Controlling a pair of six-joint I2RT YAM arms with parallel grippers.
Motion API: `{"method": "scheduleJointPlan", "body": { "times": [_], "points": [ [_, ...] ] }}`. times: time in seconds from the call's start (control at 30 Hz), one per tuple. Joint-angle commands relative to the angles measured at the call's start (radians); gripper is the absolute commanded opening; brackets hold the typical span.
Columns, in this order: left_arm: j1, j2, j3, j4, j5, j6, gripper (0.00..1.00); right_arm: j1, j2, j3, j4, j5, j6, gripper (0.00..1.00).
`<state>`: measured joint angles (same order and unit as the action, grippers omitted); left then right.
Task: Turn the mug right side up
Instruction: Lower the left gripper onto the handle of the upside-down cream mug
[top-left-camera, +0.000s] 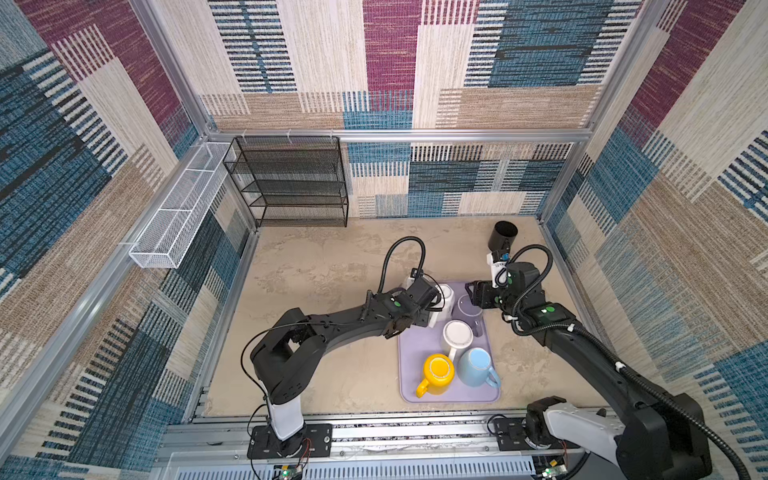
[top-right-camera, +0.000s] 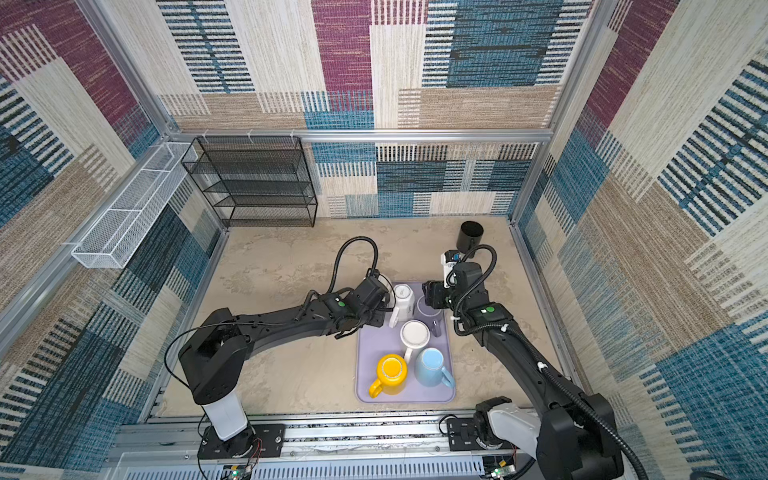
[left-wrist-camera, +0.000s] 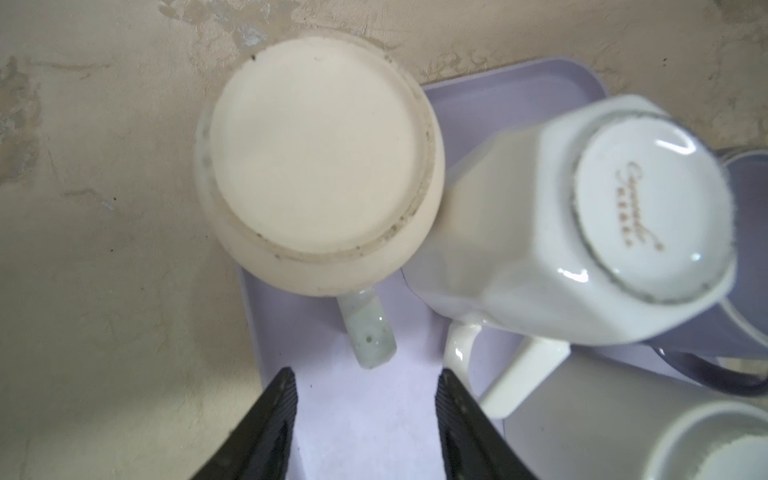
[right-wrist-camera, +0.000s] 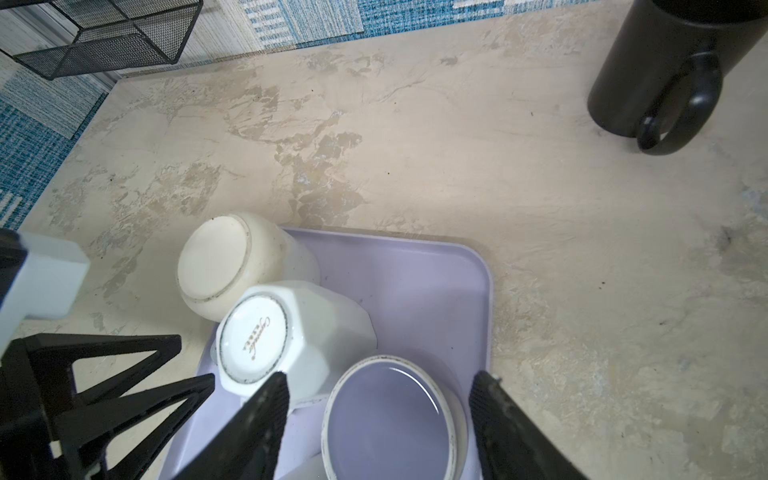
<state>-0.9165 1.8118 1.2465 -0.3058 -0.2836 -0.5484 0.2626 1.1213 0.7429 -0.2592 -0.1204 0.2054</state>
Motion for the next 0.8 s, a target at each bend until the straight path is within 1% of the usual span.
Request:
{"method": "scheduleJointPlan", "body": {
  "times": [0.0,0.4,0.77],
  "points": [
    [0.000,0.017,0.026,-0.013,-0.022,0.011,0.55,0.002,-0.005,-0.004,0.026,0.008,0.008,0.71],
    [0.006,0.046,0.036,-0.046,-0.061,0.026,0.54,0.004,-0.009,-0.009,0.022,0.005,0.008,0.71],
    [0.036,0.024,-0.004,-0.073,-0.066,0.038,0.54,0.007,-0.005,-0.007,0.019,-0.002,0.008,0.72]
  ]
}}
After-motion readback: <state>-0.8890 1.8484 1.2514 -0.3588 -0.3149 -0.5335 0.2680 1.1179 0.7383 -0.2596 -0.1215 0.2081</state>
